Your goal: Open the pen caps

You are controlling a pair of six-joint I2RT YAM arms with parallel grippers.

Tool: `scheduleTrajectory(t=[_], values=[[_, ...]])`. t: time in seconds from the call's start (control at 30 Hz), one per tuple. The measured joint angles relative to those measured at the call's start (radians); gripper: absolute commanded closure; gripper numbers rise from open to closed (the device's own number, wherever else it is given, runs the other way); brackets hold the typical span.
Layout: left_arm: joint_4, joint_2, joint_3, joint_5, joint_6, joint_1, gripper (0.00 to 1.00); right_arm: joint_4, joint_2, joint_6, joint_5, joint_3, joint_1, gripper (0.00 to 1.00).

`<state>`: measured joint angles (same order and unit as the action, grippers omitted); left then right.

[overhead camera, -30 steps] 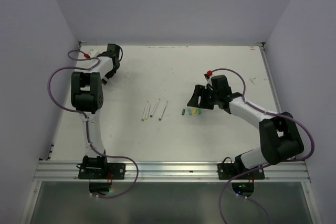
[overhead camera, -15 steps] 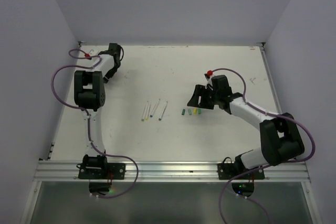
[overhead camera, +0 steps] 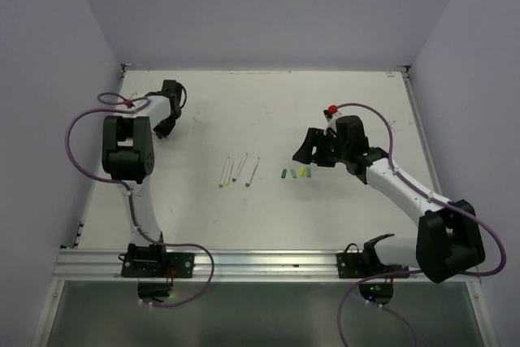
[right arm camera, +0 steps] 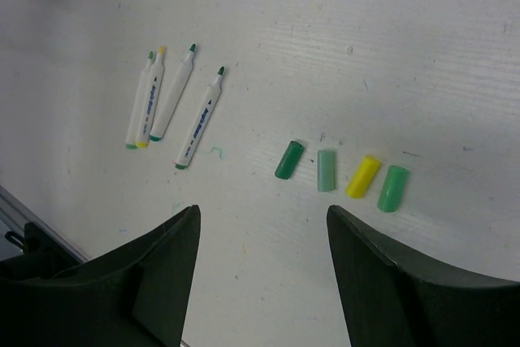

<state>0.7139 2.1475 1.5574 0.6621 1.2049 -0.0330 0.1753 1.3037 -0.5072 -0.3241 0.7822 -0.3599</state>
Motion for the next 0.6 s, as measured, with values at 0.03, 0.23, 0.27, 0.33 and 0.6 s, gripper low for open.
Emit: scheduleTrajectory(t=[0.03, 0.23, 0.27, 0.33, 0.6], values=[[0.000, -0.021, -0.031, -0.006, 0.008, 0.000, 1.00, 0.004, -0.013, -0.002, 0.001, -0.002, 0.000, 0.32], [0.002, -0.179, -0.241, -0.045, 0.032, -0.009, 1.00, 0.036, -0.083, -0.016, 0.000, -0.003, 0.000, 0.31], [0.010, -0.217, -0.286, -0.045, 0.031, -0.018, 1.00, 0.042, -0.090, -0.016, 0.000, -0.003, 0.000, 0.29], [0.014, -0.302, -0.371, -0.029, 0.027, -0.059, 1.00, 0.050, -0.098, -0.018, 0.000, -0.003, 0.000, 0.16], [-0.253, -0.893, -0.697, -0.034, -0.175, -0.414, 1.00, -0.016, -0.078, -0.103, -0.117, -0.037, 0.000, 0.01]])
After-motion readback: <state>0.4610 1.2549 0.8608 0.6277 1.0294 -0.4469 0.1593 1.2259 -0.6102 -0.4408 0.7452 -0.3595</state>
